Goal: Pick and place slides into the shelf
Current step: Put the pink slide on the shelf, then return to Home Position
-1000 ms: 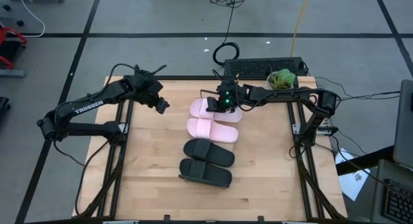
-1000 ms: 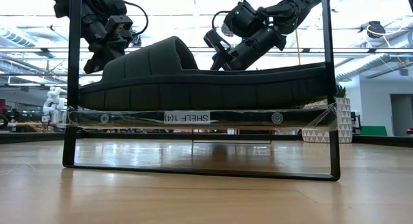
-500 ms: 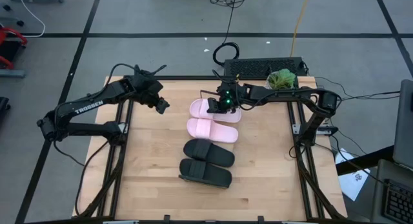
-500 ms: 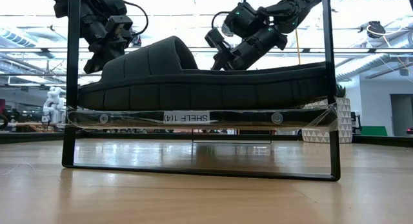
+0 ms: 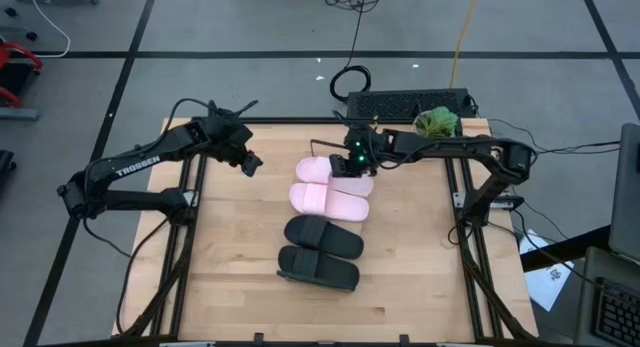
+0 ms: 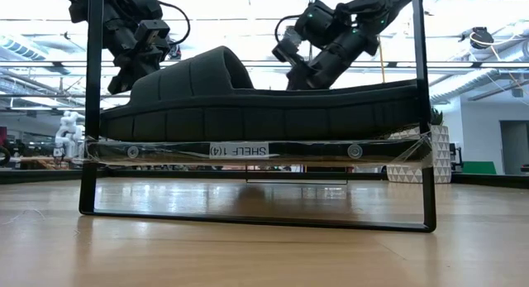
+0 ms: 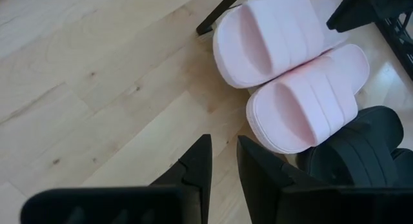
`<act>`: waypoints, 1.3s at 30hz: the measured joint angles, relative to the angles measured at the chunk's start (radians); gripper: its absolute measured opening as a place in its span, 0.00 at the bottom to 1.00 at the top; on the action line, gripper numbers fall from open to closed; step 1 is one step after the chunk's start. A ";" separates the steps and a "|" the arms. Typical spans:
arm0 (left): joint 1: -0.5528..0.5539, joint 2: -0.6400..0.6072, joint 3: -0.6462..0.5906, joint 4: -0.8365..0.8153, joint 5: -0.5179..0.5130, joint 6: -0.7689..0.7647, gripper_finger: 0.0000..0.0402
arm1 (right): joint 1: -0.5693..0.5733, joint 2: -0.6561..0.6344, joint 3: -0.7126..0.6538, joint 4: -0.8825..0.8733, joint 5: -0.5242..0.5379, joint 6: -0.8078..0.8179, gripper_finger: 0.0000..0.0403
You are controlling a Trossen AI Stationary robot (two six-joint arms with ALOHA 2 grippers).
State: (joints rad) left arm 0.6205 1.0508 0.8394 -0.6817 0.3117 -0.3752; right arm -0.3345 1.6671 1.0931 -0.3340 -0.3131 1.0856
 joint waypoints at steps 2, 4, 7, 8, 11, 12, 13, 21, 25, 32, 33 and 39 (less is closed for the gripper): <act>0.000 0.000 0.000 0.003 0.000 0.000 0.17 | 0.000 -0.023 0.000 -0.019 0.021 -0.001 0.18; 0.000 0.000 0.000 0.004 0.000 0.002 0.17 | 0.000 -0.036 0.000 -0.026 0.037 0.003 0.18; 0.000 0.000 0.000 0.004 0.000 0.001 0.17 | 0.000 -0.059 0.000 -0.035 0.047 0.002 0.18; 0.000 0.000 0.000 0.004 0.000 0.001 0.17 | 0.000 -0.066 0.000 -0.040 0.047 0.003 0.18; 0.000 0.000 0.000 0.004 0.000 0.001 0.17 | 0.002 -0.085 0.000 -0.051 0.047 0.003 0.18; 0.000 0.000 0.000 0.004 0.000 0.001 0.17 | 0.002 -0.092 0.000 -0.056 0.047 0.003 0.18; 0.000 0.000 0.000 0.004 0.000 0.001 0.17 | 0.002 -0.100 0.000 -0.061 0.047 0.005 0.18; 0.000 0.000 0.000 0.004 0.000 -0.003 0.17 | 0.002 -0.122 -0.003 -0.067 0.052 0.004 0.18; 0.000 0.000 0.000 0.005 0.000 -0.012 0.17 | 0.009 -0.122 -0.003 -0.031 0.063 0.003 0.18; 0.000 0.000 0.000 0.006 0.000 -0.027 0.17 | 0.027 -0.123 -0.004 0.025 0.074 0.003 0.18; 0.000 0.000 0.000 0.006 0.000 -0.028 0.17 | 0.029 -0.123 -0.004 0.030 0.074 0.003 0.18; 0.000 0.000 0.000 0.006 0.000 -0.038 0.17 | 0.042 -0.125 -0.002 0.083 0.073 0.023 0.18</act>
State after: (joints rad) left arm 0.6202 1.0504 0.8394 -0.6762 0.3116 -0.4134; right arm -0.2920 1.5425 1.0916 -0.2511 -0.2401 1.1084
